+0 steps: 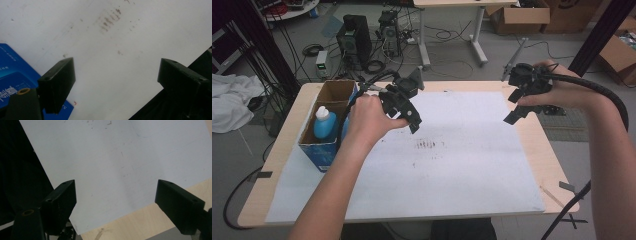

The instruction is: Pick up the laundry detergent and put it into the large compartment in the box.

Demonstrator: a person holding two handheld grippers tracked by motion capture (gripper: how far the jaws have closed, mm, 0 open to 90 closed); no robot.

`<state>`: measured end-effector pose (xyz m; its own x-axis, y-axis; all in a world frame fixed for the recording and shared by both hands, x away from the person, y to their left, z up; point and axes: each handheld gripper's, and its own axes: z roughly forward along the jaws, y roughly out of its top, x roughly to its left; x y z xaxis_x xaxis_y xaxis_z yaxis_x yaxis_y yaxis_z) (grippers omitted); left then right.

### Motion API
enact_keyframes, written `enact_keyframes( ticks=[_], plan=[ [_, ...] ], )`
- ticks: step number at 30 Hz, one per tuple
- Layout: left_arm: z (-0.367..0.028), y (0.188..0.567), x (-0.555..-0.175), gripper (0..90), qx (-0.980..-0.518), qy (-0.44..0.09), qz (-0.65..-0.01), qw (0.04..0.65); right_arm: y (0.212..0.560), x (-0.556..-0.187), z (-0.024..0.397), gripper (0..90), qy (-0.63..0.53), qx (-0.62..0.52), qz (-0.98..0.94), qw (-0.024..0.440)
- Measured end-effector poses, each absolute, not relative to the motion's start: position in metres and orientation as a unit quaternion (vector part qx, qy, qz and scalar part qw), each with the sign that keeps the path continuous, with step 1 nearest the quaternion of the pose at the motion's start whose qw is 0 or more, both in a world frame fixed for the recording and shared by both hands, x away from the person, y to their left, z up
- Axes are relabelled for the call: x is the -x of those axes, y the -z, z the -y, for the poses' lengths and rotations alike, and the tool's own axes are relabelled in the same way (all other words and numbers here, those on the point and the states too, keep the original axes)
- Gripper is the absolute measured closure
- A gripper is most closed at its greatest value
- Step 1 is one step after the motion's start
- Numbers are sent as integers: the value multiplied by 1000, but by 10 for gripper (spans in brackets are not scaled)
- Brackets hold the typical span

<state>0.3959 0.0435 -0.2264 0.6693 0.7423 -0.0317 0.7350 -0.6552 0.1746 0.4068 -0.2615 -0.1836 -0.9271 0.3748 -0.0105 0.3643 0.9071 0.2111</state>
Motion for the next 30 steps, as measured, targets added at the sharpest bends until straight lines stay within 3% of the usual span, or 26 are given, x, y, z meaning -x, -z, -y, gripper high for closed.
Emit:
enact_keyframes(
  ticks=[30],
  plan=[
    [-32, 221, -392, 153, -915, -29, -393, 92, 182, -402, 263, 167, -102, -188, -976, 28]
  ],
)
